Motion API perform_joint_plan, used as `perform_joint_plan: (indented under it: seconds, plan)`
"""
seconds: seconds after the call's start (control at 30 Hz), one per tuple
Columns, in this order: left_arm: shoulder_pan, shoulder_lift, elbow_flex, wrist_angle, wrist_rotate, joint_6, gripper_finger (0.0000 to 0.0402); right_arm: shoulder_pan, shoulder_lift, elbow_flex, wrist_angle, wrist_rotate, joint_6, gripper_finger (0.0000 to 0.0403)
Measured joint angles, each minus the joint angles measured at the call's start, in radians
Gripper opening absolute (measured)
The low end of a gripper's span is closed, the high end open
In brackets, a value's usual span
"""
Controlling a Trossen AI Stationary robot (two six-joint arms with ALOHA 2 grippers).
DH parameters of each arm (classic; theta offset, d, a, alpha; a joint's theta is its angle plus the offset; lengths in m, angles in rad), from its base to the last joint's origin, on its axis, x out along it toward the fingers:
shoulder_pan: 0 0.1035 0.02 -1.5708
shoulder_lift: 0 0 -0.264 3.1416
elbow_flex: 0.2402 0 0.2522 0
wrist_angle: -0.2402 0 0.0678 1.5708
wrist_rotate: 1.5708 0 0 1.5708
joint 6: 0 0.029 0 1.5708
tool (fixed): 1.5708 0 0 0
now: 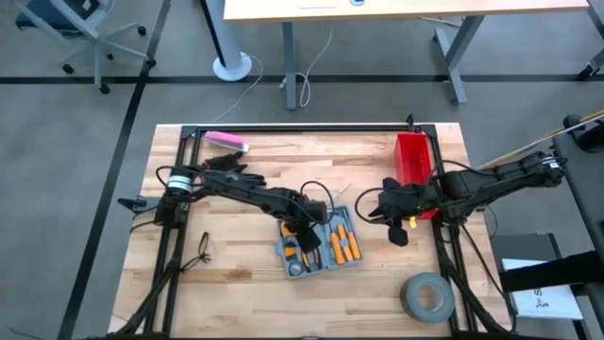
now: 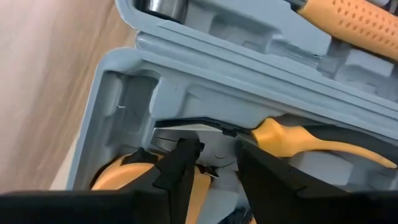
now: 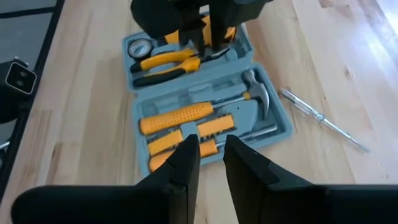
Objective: Prefit tool cases
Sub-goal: Put the screwdriver into the pre-fit tool case
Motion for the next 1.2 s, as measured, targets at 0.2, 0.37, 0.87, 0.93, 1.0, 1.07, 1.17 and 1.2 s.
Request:
perform_joint_plan:
  seconds: [0.2,0.37,0.87,0.93,1.0,1.07,1.17,1.2]
  plan:
    - [-0.001,-0.003,-0.021,-0.014,-0.022,0.025,0.0127,0.004,0.000,0.000,0.001,0.000,0.008,0.0045]
    - [-0.001,-0.012,-0.024,-0.055,-0.081,0.094,0.0127,0.004,0.000,0.000,0.011,0.000,0.018,0.0039]
    - [0.029,-0.031,-0.027,-0.183,-0.170,0.201,0.0125,0.017,0.000,0.001,0.015,0.002,0.049,0.0049]
    - [0.029,-0.041,-0.019,-0.193,-0.161,0.196,0.0123,0.017,0.001,0.001,0.015,0.012,0.049,0.0046]
    - [0.030,-0.052,-0.003,-0.196,-0.142,0.187,0.0123,0.017,0.001,0.001,0.016,0.026,0.049,0.0043]
    - [0.030,-0.073,0.016,-0.191,-0.140,0.172,0.0124,0.017,0.001,0.001,0.020,0.027,0.048,0.0042]
    - [0.029,-0.088,0.048,-0.166,-0.141,0.152,0.0128,0.017,0.001,0.001,0.024,0.027,0.048,0.0044]
    - [0.029,-0.088,0.054,-0.152,-0.143,0.145,0.0130,0.017,0.001,0.001,0.024,0.027,0.048,0.0046]
